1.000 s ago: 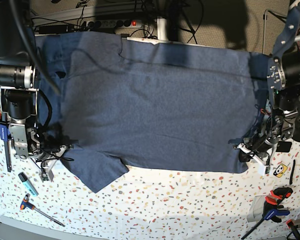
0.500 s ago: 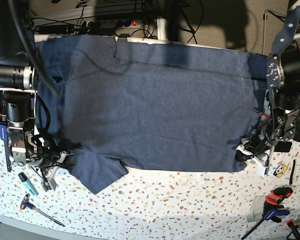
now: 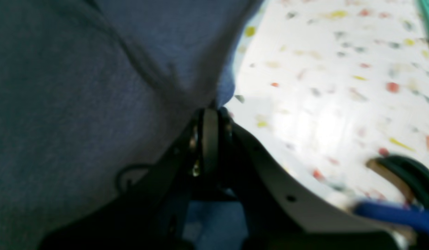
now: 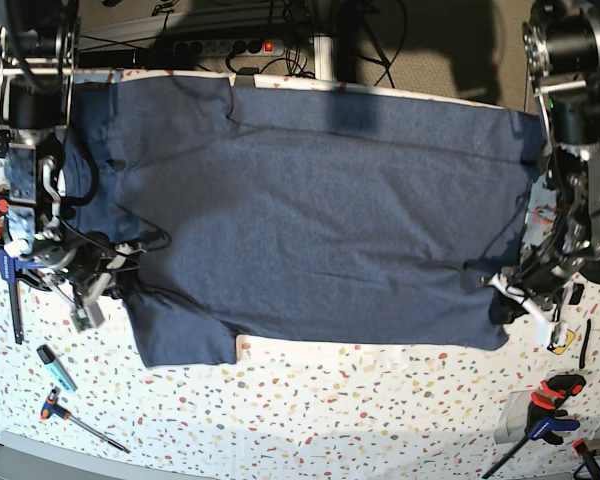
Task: Fold the T-shirt properly
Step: 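Lift the hem with both grippers and fold it onto the collar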
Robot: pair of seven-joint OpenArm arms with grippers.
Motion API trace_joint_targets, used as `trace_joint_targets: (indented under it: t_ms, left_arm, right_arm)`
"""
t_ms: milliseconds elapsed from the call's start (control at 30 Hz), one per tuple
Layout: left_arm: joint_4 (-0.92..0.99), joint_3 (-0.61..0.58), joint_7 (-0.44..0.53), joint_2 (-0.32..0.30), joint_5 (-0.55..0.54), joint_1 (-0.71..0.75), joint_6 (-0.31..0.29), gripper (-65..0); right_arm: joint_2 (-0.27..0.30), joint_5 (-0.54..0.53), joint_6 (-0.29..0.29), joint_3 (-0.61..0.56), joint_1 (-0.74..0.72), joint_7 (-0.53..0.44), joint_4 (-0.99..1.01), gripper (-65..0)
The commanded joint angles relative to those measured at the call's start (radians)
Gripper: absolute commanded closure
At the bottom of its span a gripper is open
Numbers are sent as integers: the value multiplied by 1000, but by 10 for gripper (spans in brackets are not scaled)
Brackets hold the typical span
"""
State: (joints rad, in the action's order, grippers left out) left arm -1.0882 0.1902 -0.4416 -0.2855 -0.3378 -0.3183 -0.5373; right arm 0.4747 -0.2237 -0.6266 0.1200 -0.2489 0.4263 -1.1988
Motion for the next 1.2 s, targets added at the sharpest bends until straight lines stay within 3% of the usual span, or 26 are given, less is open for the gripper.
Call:
trace_joint_targets:
  t_ms: [0, 100, 267, 467, 700, 867, 1167]
  left_arm:
    - [-65, 6, 23, -20, -41, -11, -8, 0]
    - [-177, 6, -12, -34, -117, 56, -7, 0]
    - [-287, 8, -76, -55, -146, 137, 31, 0]
    - [-367, 8, -180, -86, -249, 217, 32, 0]
    - [-418, 50, -195, -117, -297, 320, 32, 0]
    - [-433, 114, -218, -116, -354, 391, 0, 0]
    - [-433, 117, -215, -117, -343, 467, -6, 0]
  right_arm:
    - [20, -14, 2, 43, 5, -20, -54, 0]
    - [18, -25, -1, 145, 93, -17, -158, 0]
    - [18, -72, -2, 253, 215, 2, -287, 0]
    - [18, -72, -2, 328, 345, 2, -397, 0]
    - [-3, -76, -2, 410, 470, 0, -479, 0]
    - [-34, -72, -2, 433, 526, -1, -483, 0]
    - [-106, -38, -2, 433, 551, -5, -483, 0]
